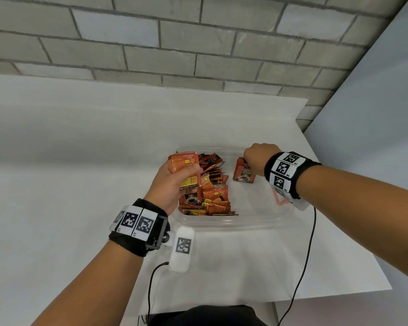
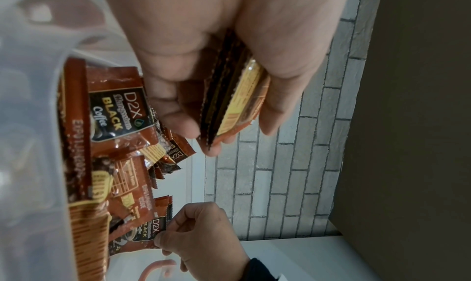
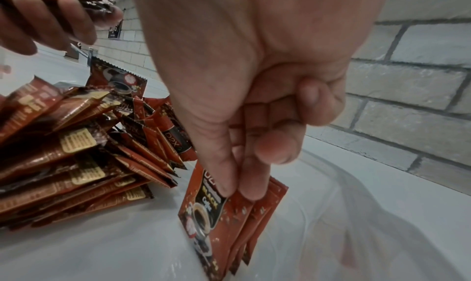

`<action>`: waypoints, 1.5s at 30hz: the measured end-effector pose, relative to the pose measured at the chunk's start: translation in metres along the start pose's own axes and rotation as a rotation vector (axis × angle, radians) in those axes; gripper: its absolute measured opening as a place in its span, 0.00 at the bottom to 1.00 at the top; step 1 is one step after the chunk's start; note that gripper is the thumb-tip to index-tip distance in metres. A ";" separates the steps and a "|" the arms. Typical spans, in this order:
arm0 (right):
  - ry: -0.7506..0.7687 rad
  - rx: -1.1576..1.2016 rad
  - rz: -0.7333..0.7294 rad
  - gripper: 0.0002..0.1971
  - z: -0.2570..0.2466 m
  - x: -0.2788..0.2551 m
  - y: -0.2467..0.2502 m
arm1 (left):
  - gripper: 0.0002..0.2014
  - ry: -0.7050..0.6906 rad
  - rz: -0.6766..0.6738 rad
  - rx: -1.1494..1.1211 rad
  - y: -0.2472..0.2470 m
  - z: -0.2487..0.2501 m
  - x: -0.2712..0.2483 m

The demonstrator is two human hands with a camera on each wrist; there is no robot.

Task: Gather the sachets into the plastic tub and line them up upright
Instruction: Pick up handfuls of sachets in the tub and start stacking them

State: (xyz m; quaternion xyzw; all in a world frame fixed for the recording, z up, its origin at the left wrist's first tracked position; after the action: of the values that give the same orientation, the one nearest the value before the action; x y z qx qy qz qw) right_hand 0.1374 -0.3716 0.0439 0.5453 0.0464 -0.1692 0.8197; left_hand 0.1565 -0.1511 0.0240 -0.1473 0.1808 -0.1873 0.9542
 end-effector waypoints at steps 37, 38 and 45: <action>0.034 1.230 0.753 0.07 -0.005 -0.102 0.036 | 0.21 0.081 -0.181 -0.041 -0.048 -0.008 -0.014; 0.097 1.159 0.730 0.05 -0.011 -0.102 0.034 | 0.18 0.087 -0.181 -0.074 -0.049 -0.008 -0.015; 0.101 1.110 0.564 0.11 -0.010 -0.098 0.033 | 0.13 0.023 -0.138 -0.062 -0.048 -0.003 -0.013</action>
State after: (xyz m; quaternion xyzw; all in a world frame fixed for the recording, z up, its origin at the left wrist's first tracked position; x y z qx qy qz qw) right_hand 0.0575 -0.3288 0.0944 0.8884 -0.1554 0.0811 0.4243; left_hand 0.1296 -0.1892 0.0420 -0.1865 0.1871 -0.2489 0.9318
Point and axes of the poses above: each hand's wrist, its own x-axis towards the middle knuckle, its own y-axis out of the back of the hand, z = x × y, the point moved 5 cm from there along x, towards the middle knuckle, and after that the axes turned 9 degrees about z, right-handed, at the moved point
